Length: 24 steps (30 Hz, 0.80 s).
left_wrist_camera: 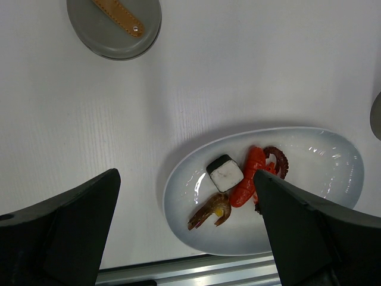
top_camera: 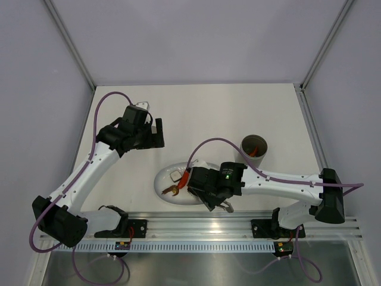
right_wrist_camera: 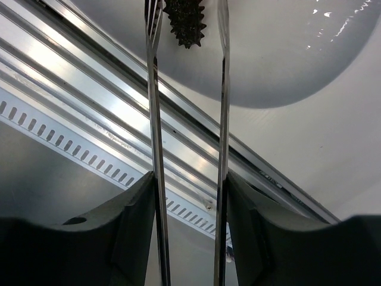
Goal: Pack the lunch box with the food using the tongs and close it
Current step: Pick up the fake food from the plate.
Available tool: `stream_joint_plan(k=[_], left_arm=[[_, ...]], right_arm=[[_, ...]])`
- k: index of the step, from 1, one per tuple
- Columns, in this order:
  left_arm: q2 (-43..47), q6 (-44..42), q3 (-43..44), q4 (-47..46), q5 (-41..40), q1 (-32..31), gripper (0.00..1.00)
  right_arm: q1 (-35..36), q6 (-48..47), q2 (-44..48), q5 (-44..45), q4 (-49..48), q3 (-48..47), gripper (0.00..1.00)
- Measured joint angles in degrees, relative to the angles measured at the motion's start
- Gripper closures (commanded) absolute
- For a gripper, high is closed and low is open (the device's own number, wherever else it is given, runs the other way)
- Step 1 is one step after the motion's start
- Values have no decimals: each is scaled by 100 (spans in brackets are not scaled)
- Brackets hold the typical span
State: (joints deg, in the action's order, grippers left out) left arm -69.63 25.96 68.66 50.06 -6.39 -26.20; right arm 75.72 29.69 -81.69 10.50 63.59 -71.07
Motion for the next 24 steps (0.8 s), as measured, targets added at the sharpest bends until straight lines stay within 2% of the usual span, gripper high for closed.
stream_joint_plan(k=[3,7,14,24], left_arm=[[0,0,0,2,0,0,1],[0,2,0,0,0,0,1],[2,2,0,-2,0,0,1],[2,4,0,-11,0,0,1]], right_arm=[[2,-28,-22,-17,2,17,59],[4,-39,-11,11,7,17,67],[4,9,199,319,343,-9,68],[4,535,756,1458,1222,-662,68]])
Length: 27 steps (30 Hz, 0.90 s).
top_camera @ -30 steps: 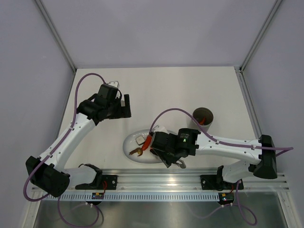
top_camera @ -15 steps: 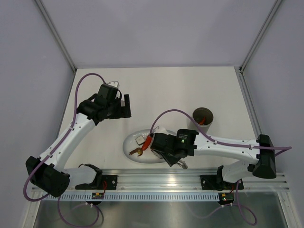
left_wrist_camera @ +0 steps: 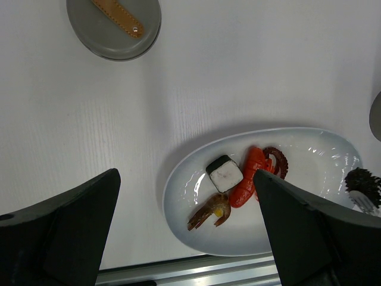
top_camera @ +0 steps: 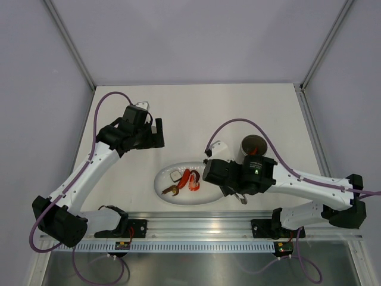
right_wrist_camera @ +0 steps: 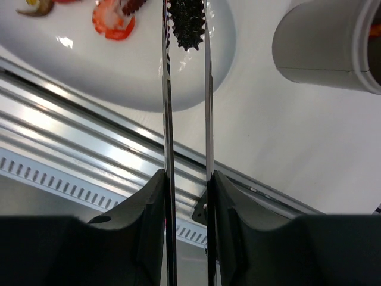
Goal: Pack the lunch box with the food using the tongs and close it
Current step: Pick up the fake food from the plate, then place the fake food in the packing box.
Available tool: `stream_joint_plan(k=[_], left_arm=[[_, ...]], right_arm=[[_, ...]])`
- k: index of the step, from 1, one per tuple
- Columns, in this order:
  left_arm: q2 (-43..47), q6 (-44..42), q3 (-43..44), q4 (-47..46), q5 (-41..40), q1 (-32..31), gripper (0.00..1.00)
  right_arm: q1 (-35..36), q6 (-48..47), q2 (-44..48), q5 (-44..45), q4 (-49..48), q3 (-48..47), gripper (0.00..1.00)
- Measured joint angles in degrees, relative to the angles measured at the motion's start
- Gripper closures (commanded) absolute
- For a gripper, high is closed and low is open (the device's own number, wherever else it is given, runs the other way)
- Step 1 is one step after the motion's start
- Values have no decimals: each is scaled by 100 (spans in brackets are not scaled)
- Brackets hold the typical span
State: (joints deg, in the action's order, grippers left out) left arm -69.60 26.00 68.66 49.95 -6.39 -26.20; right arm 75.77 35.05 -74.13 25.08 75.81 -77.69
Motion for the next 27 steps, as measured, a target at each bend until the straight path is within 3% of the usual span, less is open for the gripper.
stream_joint_plan(k=[13,27], left_arm=[[0,11,0,-28,22,0,1],[-2,44,0,-31,26,0,1]], right_arm=[[-76,1147,109,1244,94,-885,68],[-896,1812,990,1565,166,-564,69]])
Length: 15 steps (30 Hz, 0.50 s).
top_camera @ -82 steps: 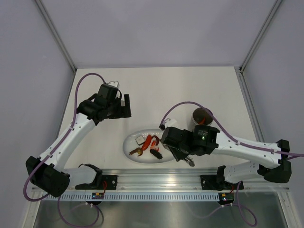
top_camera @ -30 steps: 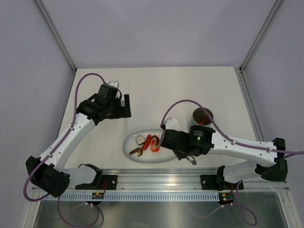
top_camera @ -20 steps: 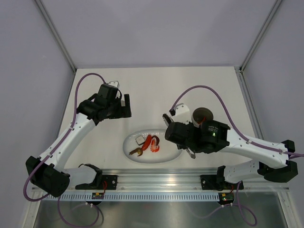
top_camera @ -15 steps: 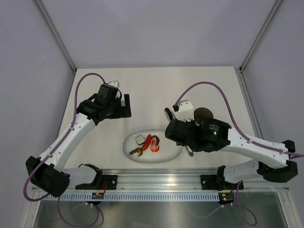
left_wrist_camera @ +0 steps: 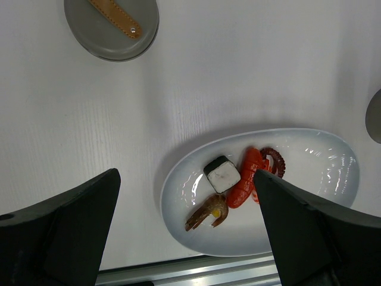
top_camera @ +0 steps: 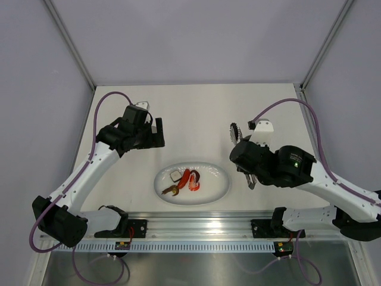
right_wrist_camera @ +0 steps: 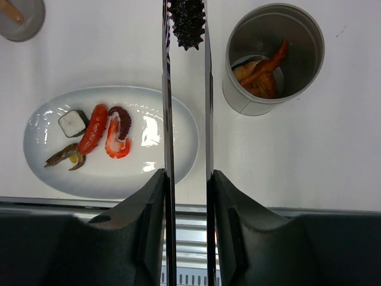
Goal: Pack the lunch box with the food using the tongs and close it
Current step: Place the fake food in the packing box.
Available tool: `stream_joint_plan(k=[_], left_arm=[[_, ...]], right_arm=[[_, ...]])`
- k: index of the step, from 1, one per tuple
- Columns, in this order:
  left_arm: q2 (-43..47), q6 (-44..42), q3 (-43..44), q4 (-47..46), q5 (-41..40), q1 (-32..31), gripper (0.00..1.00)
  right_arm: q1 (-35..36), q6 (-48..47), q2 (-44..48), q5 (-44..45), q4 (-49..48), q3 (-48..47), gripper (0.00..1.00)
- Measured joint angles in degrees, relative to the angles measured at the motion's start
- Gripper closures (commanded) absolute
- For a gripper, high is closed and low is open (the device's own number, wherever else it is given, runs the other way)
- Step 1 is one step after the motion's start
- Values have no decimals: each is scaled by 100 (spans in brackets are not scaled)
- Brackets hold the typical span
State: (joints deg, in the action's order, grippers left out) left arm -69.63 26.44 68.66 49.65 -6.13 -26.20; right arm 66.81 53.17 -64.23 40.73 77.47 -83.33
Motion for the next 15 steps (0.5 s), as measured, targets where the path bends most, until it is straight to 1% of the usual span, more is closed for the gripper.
stream_joint_plan(k=[7,15], left_arm=[[0,0,0,0,0,0,1],[0,0,-2,-2,4,0,1]], right_arm=[[-389,85,199,-17,28,444,68],[-522,302,575,-44,44,824,67]])
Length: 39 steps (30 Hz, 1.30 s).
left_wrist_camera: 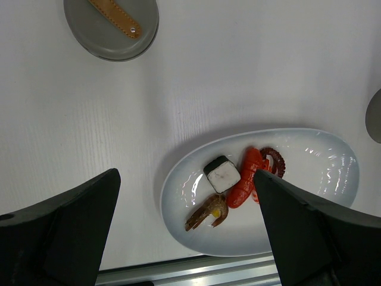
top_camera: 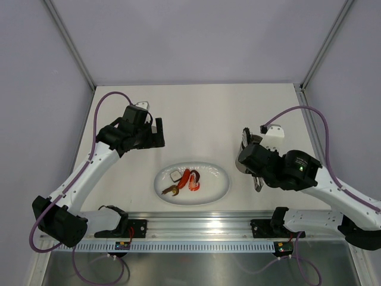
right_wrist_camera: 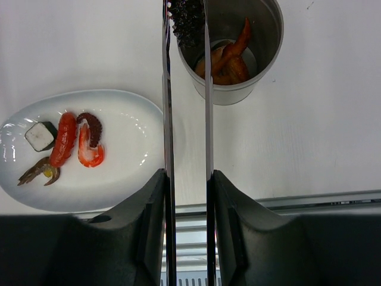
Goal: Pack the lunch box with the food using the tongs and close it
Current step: Place the fake food in the packing box.
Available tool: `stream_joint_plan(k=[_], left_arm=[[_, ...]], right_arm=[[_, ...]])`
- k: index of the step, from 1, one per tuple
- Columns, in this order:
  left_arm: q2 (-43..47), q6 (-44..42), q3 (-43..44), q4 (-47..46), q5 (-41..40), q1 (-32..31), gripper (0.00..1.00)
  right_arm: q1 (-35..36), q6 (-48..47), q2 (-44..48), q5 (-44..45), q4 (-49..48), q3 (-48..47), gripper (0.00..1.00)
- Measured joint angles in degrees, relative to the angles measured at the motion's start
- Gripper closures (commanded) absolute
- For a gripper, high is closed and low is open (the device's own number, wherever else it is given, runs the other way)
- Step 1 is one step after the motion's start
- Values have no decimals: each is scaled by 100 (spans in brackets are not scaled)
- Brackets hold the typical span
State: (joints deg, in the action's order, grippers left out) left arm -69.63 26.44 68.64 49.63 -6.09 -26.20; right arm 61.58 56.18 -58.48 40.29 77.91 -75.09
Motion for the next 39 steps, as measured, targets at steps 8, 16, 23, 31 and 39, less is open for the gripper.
stream_joint_plan(k=[8,16,23,31,39], left_arm=[[0,0,-7,0,4,0,1],[0,-2,-26,0,11,0,1],[0,0,-26,-2,13,0,1],[0,-2,-26,0,13,0,1],[0,37,-63,-2,13,0,1]], right_arm=[[-118,129,133,-96,-2,350,64],[-142,216,201,-157,-4,459,48],[-164,232,201,-188,-4,461,45],[-164,162,221,-184,2,256,80],[-170,-629,-74,-306,-4,-697,81]])
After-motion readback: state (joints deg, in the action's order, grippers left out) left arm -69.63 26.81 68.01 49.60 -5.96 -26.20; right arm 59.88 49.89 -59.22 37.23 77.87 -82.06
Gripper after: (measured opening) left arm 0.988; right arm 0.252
